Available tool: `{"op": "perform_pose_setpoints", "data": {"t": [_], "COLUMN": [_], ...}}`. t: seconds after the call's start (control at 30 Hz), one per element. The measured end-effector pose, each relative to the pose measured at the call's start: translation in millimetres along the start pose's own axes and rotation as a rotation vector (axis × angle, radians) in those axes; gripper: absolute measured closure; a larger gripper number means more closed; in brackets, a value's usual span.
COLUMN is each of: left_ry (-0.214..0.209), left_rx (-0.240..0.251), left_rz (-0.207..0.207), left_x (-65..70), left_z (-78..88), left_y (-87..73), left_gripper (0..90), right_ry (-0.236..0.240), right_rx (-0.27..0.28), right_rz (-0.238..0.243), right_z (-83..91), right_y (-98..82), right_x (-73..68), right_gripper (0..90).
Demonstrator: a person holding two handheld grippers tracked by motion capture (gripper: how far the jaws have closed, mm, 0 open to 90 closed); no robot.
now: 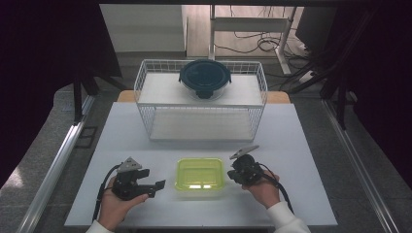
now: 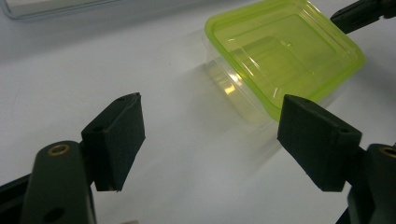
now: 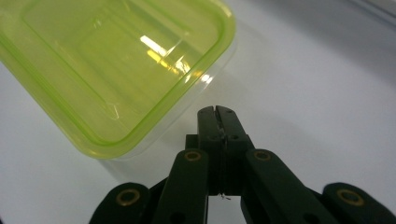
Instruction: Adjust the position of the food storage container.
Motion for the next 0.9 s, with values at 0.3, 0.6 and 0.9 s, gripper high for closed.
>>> {"op": "perform_pose_setpoints", "data": {"t": [0.3,0.6,0.9], "left_ry": [0.001,0.000,-0.002], "left_rx": [0.009,0.009,0.009], "left_rz": [0.010,0.004,0.006], "left_x": [-0.6,0.8,0.4], "left_z": [1.1,1.3,1.6], "left_y": [-0.1,1.2,0.7], "left_gripper": [22.8,22.7,22.6], "right_ry": [-0.029,0.004,-0.001], "right_rx": [0.142,0.204,0.267], "right_rz": [-0.096,-0.160,-0.236], "right_z": [38.6,47.5,49.5], "right_y": [-22.0,-34.4,-32.3], "right_x": [7.4,8.7,13.0], "right_gripper": [88.8,81.4,23.9]}}
Point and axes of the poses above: each handheld gripper's, and its own axes: z roughly backward along the jaws, y roughly out of its top, x roughly to its right, the point moved 1 cm from there along -z, roughly forward along the jaws, and after that the axes turned 8 degrees about z, right-handed, at the moved point
